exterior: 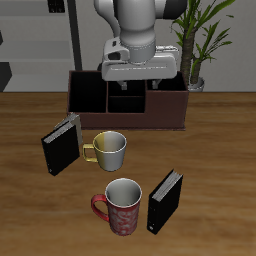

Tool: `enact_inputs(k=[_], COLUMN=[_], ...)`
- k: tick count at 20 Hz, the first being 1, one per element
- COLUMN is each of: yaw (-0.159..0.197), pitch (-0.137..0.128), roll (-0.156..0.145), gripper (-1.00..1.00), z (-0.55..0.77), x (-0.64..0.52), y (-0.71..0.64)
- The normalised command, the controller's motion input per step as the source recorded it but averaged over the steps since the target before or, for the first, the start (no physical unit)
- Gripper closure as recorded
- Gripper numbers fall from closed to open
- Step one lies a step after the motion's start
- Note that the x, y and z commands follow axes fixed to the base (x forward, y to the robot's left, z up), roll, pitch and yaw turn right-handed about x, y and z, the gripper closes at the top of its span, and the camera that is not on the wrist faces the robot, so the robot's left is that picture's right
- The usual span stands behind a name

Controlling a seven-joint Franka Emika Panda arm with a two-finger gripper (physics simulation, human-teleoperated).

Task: Place the left black book into the back desk caddy's left compartment

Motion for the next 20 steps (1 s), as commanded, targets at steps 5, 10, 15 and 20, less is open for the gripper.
enact_inputs(k=[5, 10, 15, 20], yaw=[0.002, -0.015, -0.017, 0.02], pitch=[-0.009, -0.035, -0.037, -0.01], roll=[0.018, -0.034, -0.046, -0.006], gripper=[-1.0, -1.0, -1.0, -1.0], z=[-0.01, 0.14, 0.24, 0.07], x=[0.16, 0.26, 0.33, 0.33], y=[0.15, 0.2, 0.17, 0.29])
